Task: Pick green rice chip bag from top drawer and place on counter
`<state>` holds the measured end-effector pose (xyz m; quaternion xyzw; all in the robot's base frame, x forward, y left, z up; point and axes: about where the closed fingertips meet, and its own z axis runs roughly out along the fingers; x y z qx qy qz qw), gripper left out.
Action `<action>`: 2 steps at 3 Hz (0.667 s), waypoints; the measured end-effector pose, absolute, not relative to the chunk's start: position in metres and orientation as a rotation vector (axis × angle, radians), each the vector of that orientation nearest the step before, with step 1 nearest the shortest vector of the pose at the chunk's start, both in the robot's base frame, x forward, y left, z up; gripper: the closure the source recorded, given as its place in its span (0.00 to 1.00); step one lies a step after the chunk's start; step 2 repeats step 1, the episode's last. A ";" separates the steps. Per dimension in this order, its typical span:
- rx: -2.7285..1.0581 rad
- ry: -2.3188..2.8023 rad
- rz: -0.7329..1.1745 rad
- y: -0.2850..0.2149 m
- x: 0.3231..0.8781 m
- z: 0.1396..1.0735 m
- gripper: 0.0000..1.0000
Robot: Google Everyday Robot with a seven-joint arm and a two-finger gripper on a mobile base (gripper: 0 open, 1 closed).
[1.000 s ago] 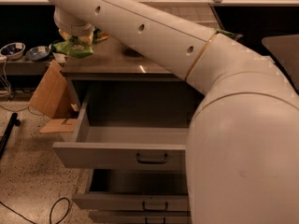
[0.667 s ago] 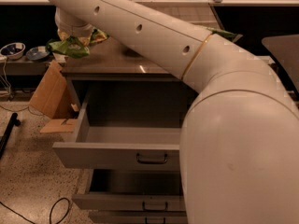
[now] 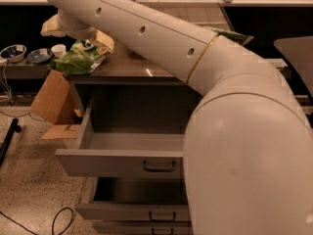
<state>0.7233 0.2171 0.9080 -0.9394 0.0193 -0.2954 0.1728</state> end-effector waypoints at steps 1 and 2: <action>-2.665 0.055 -0.838 0.217 0.723 0.908 0.00; -2.665 0.055 -0.838 0.217 0.723 0.908 0.00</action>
Offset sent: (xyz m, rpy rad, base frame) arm 0.0000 0.0000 0.0000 0.0000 0.0000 0.0000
